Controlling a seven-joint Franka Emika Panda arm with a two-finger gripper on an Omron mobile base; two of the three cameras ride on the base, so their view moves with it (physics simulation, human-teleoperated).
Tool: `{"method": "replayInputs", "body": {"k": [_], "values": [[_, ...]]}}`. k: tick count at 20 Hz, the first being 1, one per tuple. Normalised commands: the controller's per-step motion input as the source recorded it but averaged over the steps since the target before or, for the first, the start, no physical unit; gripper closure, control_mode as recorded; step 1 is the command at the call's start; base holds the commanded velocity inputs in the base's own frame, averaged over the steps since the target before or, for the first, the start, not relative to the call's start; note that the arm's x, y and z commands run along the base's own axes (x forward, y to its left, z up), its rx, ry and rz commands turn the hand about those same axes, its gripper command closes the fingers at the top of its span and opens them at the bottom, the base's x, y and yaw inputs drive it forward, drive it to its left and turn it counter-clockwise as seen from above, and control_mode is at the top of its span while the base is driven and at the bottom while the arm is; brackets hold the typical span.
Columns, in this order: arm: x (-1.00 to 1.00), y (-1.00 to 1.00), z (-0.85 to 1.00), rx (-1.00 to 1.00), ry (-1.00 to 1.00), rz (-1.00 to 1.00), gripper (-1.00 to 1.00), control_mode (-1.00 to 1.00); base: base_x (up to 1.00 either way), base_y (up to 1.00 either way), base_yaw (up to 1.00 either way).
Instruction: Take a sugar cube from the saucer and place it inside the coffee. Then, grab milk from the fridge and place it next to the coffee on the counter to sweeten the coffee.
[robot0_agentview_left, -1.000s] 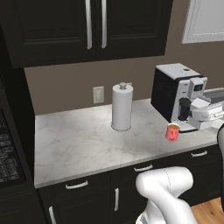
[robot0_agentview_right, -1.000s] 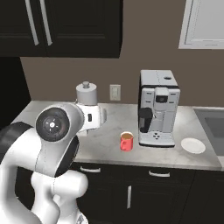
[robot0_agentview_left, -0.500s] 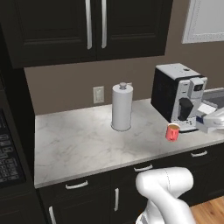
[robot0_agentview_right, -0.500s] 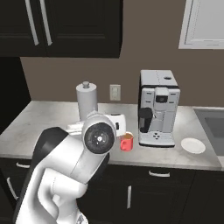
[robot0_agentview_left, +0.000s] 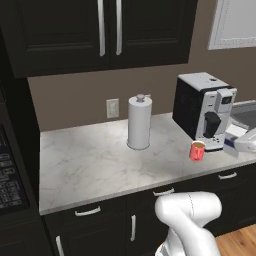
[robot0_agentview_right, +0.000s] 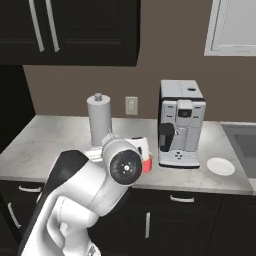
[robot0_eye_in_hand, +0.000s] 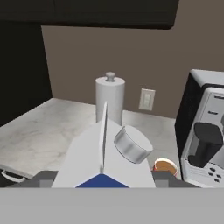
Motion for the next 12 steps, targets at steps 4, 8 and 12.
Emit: {"method": "replayInputs", "body": {"k": [4,8,12], "values": [[0.01,-0.34,-0.22,0.0,-0.04,-0.02,1.0,-1.0,0.0,0.0,0.0],[0.12,-0.44,-0.32,0.0,-0.01,-0.05,1.0,-1.0,0.0,0.0,0.0],[0.33,-0.49,-0.4,0.0,0.0,-0.01,1.0,-1.0,0.0,0.0,0.0]]}}
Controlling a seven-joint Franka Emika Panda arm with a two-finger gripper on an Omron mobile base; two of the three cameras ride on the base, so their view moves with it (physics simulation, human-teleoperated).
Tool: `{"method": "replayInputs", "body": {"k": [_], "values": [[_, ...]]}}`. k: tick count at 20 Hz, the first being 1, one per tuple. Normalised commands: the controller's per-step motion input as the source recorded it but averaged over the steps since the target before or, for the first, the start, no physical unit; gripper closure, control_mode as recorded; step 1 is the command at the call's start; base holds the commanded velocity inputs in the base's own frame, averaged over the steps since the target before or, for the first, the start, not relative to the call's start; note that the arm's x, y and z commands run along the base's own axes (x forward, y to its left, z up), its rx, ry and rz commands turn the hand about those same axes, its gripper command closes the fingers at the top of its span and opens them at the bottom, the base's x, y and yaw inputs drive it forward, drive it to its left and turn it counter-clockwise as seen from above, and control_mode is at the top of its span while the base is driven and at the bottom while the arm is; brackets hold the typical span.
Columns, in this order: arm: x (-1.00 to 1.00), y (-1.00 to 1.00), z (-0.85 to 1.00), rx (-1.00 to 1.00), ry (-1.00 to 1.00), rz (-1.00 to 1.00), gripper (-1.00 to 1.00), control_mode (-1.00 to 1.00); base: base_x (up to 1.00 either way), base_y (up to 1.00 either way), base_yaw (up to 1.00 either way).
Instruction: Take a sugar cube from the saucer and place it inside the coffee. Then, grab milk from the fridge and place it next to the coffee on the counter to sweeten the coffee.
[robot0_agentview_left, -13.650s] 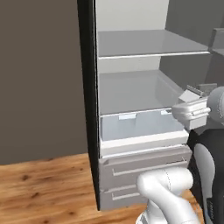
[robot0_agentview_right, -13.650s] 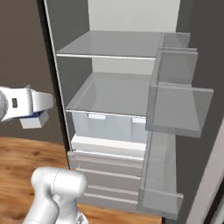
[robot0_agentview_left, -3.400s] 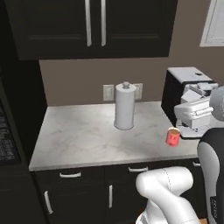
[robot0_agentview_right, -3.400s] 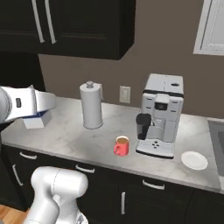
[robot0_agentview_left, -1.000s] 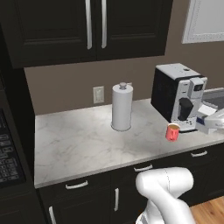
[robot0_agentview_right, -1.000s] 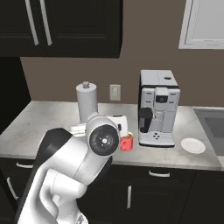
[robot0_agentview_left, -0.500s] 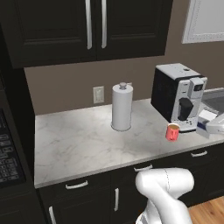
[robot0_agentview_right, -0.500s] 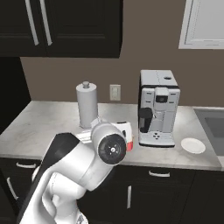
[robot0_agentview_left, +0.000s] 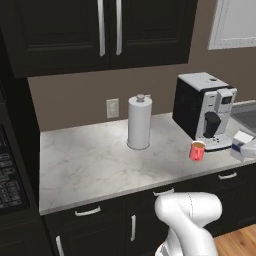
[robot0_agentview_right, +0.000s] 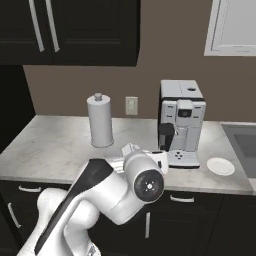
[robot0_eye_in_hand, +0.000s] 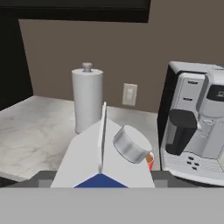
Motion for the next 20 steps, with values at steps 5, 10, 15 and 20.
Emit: {"method": "replayInputs", "body": {"k": [5,10,15,20], "values": [[0.53,-0.47,-0.39,0.03,0.0,0.0,1.0,-1.0,0.0,0.0,0.0],[0.51,-0.39,-0.34,0.03,0.0,0.0,1.0,-1.0,0.0,0.0,0.0],[0.42,-0.25,-0.36,0.01,0.0,0.01,1.0,-1.0,0.0,0.0,0.0],[0.33,-0.07,-0.44,0.0,0.0,0.04,1.0,-1.0,0.0,0.0,0.0]]}}
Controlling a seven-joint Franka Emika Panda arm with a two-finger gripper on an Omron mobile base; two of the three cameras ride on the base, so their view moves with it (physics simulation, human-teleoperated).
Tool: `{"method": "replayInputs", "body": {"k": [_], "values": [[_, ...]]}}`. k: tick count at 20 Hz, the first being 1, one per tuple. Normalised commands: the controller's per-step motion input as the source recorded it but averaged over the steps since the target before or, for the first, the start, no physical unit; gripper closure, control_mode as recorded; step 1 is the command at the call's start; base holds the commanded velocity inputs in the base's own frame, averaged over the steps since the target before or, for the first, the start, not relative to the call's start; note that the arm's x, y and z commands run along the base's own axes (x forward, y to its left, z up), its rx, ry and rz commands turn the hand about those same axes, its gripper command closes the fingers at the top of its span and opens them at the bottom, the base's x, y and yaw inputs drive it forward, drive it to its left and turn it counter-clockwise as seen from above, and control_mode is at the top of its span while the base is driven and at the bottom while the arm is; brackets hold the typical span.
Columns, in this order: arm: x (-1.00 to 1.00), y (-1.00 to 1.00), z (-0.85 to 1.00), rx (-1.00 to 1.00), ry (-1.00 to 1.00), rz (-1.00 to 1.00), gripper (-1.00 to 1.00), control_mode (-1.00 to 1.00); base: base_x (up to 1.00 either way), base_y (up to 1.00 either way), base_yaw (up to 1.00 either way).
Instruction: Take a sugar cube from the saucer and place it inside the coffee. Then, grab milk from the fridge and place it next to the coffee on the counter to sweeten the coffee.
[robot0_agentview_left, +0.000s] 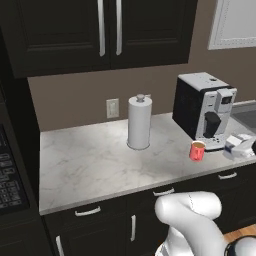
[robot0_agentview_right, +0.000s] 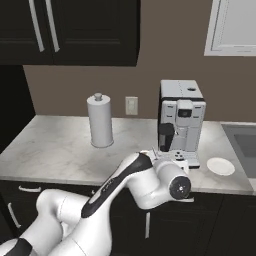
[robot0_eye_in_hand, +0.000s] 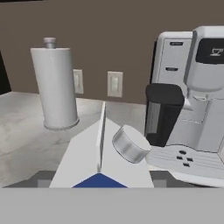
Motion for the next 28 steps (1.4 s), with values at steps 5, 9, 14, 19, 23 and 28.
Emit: {"method": "replayInputs", "body": {"k": [5,9,14,19,23,28], "values": [[0.34,0.0,-0.42,0.0,0.0,0.02,1.0,-1.0,0.0,0.0,0.0],[0.46,0.0,-0.36,0.02,0.0,0.01,1.0,-1.0,0.0,0.0,0.0],[0.51,-0.04,-0.31,0.05,0.0,0.0,1.0,-1.0,0.0,0.0,0.0],[0.34,-0.18,-0.31,0.05,0.0,0.0,1.0,-1.0,0.0,0.0,0.0],[0.19,-0.31,-0.27,0.05,0.0,0.0,1.0,-1.0,0.0,0.0,0.0],[0.28,-0.26,-0.26,0.04,0.0,0.0,1.0,-1.0,0.0,0.0,0.0]]}}
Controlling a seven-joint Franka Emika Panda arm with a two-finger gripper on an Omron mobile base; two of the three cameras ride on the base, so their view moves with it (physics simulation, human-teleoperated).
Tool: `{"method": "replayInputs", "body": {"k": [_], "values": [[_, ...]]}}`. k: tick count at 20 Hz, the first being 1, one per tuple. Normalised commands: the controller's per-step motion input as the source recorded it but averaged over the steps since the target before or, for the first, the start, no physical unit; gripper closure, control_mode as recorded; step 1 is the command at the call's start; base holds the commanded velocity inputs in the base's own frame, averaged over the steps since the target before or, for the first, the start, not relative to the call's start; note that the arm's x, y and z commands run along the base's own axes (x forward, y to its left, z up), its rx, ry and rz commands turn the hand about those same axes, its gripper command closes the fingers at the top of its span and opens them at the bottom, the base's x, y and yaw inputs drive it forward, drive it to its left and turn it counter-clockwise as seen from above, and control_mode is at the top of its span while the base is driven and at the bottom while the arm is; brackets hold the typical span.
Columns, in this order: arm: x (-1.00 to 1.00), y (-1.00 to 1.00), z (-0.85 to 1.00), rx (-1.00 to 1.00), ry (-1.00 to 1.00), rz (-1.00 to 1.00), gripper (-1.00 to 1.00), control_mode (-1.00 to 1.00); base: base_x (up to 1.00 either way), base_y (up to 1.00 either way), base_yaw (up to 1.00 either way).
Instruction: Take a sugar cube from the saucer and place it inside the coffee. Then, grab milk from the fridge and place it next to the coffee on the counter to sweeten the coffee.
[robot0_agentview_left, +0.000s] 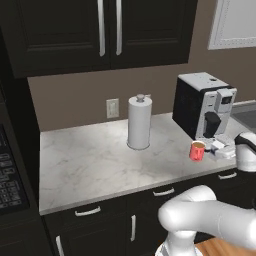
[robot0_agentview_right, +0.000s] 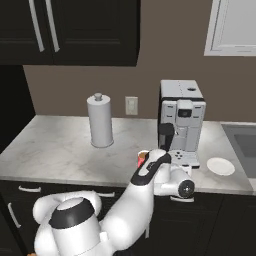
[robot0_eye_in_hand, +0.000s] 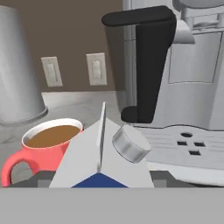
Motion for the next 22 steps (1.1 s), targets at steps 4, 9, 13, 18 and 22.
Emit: {"method": "replayInputs", "body": {"k": [4,9,13,18,22], "values": [[0.28,-0.02,-0.33,0.0,0.0,0.0,1.0,-1.0,0.0,0.0,0.0],[0.27,0.0,-0.33,0.0,0.0,0.0,1.0,-1.0,0.0,0.0,0.0],[0.37,-0.02,-0.27,0.0,0.0,0.0,1.0,-1.0,0.0,0.0,0.0],[0.26,-0.03,-0.3,0.0,0.0,0.0,1.0,-1.0,0.0,0.0,0.0],[-0.02,0.0,-0.34,0.0,0.0,0.0,-1.0,-1.0,0.0,0.0,0.0]]}}
